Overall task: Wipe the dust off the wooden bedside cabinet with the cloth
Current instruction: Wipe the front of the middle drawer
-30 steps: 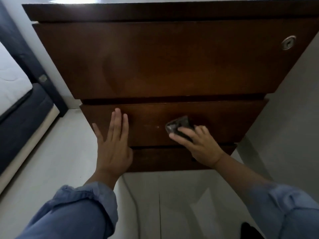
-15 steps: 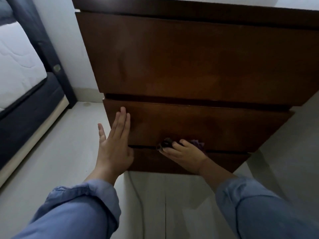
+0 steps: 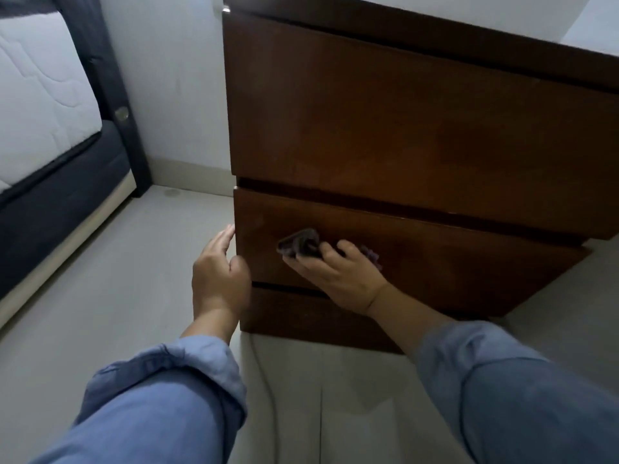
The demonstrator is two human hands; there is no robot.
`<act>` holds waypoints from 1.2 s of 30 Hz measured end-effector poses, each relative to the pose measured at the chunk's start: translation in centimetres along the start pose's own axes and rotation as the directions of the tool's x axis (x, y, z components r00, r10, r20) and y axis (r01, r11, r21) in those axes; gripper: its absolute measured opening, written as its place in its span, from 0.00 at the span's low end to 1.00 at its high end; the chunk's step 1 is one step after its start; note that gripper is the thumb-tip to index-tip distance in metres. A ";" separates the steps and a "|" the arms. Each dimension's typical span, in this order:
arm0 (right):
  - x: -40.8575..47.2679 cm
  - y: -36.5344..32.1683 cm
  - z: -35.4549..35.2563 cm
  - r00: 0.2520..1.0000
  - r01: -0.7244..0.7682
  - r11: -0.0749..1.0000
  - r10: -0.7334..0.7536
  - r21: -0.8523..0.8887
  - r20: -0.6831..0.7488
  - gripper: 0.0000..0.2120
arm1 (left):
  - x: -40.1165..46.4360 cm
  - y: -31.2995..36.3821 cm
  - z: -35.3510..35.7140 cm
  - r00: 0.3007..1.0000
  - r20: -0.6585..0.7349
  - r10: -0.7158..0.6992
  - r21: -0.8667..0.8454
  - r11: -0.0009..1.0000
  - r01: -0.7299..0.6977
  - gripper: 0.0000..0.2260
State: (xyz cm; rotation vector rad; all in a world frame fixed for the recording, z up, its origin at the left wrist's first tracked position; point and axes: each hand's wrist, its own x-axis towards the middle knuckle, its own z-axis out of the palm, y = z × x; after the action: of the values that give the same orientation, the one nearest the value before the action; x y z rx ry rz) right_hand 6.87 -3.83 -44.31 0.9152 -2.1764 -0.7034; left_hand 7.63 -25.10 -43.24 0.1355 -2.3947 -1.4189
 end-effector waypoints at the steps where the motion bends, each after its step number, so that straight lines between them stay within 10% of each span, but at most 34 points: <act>1: -0.1 -1.0 0.8 0.997 0.059 0.998 -0.058 -0.005 0.058 0.25 | 0.3 0.0 -0.1 1.000 0.015 -0.004 -0.006 1.000 0.004 0.29; 6: -1.0 -3.6 1.3 0.944 0.146 0.981 -0.175 0.125 0.280 0.28 | 0.6 -0.1 -0.6 0.997 0.072 -0.020 0.012 1.000 0.019 0.29; 16: 2.9 2.0 -4.5 0.994 -0.110 0.992 0.108 0.054 0.031 0.25 | -0.1 -0.7 -1.2 0.990 0.107 -0.092 -0.010 0.996 0.094 0.27; 31: 4.2 -7.0 2.8 0.993 0.094 0.990 -0.102 0.110 0.066 0.24 | -0.6 -5.7 1.7 0.829 0.251 -0.500 -0.056 0.847 0.528 0.19; 36: 1.4 -10.1 1.9 0.934 -0.153 0.938 0.034 0.313 0.355 0.35 | -0.6 -5.8 3.1 0.827 0.288 -0.482 -0.070 0.851 0.520 0.13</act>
State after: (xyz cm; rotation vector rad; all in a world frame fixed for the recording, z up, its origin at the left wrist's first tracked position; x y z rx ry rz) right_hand 8.76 -10.66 -51.90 0.8969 -2.6959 -0.4776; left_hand 6.60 -25.26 -49.75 0.6236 -2.5677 -1.9490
